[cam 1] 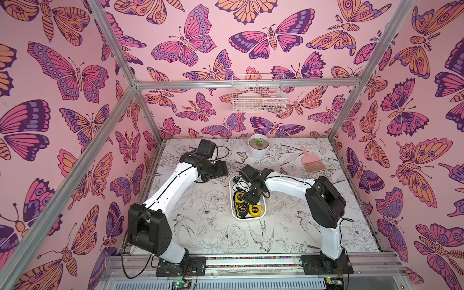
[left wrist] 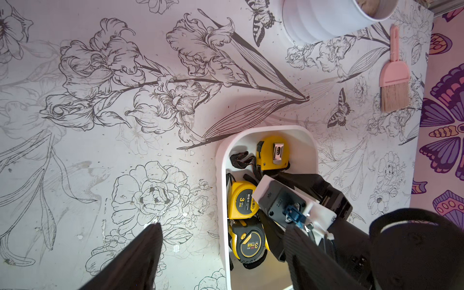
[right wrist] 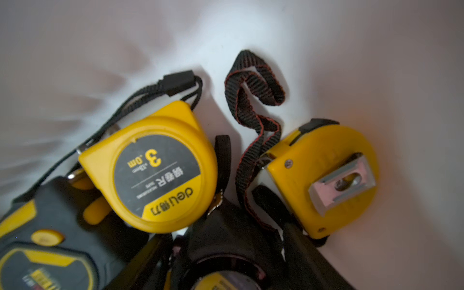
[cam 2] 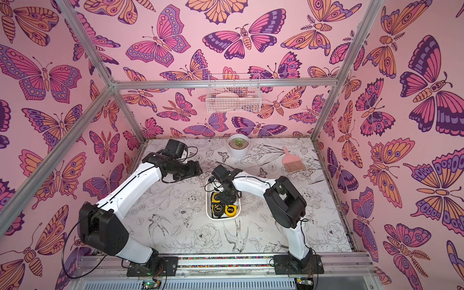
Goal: Take the tape measure out of the storage box
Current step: Pick up the tape measure from the storage box.
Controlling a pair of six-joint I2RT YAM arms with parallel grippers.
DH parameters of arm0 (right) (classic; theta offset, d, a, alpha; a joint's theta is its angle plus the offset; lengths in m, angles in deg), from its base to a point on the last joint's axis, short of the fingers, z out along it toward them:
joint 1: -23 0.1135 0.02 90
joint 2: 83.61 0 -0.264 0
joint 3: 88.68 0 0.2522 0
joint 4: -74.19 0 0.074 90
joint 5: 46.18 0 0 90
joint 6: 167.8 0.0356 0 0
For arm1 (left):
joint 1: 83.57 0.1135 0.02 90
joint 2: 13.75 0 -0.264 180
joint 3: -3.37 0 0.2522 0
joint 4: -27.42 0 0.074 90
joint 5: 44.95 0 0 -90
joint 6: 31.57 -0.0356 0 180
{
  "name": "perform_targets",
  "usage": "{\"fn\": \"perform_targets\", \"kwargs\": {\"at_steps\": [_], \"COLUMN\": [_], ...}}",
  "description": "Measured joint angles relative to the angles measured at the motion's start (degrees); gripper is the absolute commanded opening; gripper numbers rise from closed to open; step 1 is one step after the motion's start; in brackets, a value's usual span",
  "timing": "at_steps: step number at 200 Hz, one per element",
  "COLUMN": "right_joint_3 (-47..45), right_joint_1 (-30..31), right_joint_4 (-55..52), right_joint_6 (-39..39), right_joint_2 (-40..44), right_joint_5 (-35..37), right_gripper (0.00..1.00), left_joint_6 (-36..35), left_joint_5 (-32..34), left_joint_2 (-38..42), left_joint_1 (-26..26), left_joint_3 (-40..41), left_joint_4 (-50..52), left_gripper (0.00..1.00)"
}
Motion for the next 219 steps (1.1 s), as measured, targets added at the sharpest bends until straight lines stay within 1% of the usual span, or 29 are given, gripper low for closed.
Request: {"fn": "perform_targets", "kwargs": {"at_steps": [21,59,84,96,104,115,155,167,182,201,219], "right_joint_3": [0.24,1.36,1.75,1.75,1.73,1.75,1.75,1.75,1.70,1.73,3.98], "right_joint_1": [-0.02,-0.02,-0.02,0.00,0.00,0.00,-0.02,-0.02,0.00,0.00,0.00], "right_joint_4": [-2.58,-4.59,-4.76,-4.76,-5.05,-5.25,-6.19,-6.23,-5.90,-5.31,-8.20], "right_joint_6": [1.14,2.19,2.84,2.99,2.97,2.97,2.89,2.67,2.32,1.70,1.46], "right_joint_2": [0.00,-0.35,-0.46,-0.46,-0.46,-0.46,-0.46,-0.46,-0.46,-0.44,-0.94], "right_joint_5": [1.27,1.88,1.77,1.62,1.60,1.57,0.85,0.44,-0.02,-0.04,0.48], "right_gripper": [0.67,0.52,0.48,0.47,0.48,0.53,0.72,0.76,0.77,0.77,0.76], "left_joint_6": [-0.20,-0.52,-0.55,-0.55,-0.55,-0.52,-0.52,-0.52,-0.52,-0.52,-0.52], "left_joint_5": [0.02,0.02,0.00,0.00,0.00,-0.02,-0.42,-0.44,-0.44,-0.46,-0.57], "left_joint_2": [0.09,0.09,0.09,0.11,0.11,0.11,0.11,0.17,0.35,0.63,0.72], "left_joint_1": [0.02,0.02,0.02,0.02,0.02,0.02,0.02,0.02,0.02,0.02,0.02], "left_joint_3": [0.59,0.63,0.63,0.66,0.70,0.92,2.08,2.43,2.86,3.10,3.10], "left_joint_4": [0.04,0.02,0.02,0.02,-0.02,-0.20,-1.03,-1.27,-1.40,-1.44,-1.46], "left_gripper": [0.83,0.83,0.82,0.83,0.83,0.83,0.83,0.83,0.83,0.83,0.83]}}
